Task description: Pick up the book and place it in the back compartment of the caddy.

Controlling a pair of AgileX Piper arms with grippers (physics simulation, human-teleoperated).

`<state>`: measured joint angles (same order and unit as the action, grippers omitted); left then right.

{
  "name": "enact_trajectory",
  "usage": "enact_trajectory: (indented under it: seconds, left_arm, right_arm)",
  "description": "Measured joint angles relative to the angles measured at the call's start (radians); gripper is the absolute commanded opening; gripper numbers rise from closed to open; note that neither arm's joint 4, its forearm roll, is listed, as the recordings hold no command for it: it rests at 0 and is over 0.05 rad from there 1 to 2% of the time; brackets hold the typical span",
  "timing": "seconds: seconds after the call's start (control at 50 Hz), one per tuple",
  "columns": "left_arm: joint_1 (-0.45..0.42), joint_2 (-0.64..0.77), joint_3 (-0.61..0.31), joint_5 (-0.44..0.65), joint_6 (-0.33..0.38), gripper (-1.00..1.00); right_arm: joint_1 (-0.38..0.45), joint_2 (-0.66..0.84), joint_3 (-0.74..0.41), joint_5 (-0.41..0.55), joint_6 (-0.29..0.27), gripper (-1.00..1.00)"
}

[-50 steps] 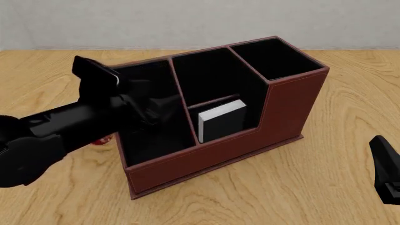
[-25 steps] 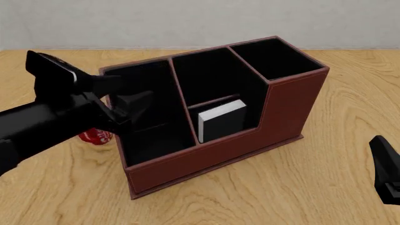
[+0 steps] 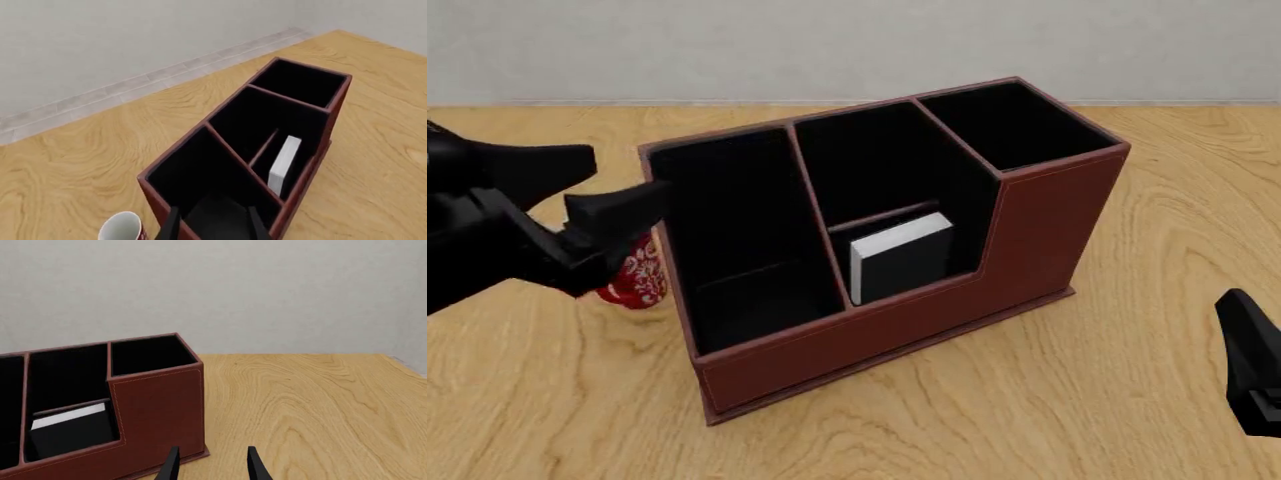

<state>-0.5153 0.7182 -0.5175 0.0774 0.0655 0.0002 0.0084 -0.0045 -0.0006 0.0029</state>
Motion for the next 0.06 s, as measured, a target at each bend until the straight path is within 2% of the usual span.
enact_trajectory:
  seconds: [0.06]
  left_arm:
    - [0.005,-0.038,-0.003,0.039,0.004,1.0]
  right_arm:
    - [0.0,0.0,0.0,0.0,0.0,1.0]
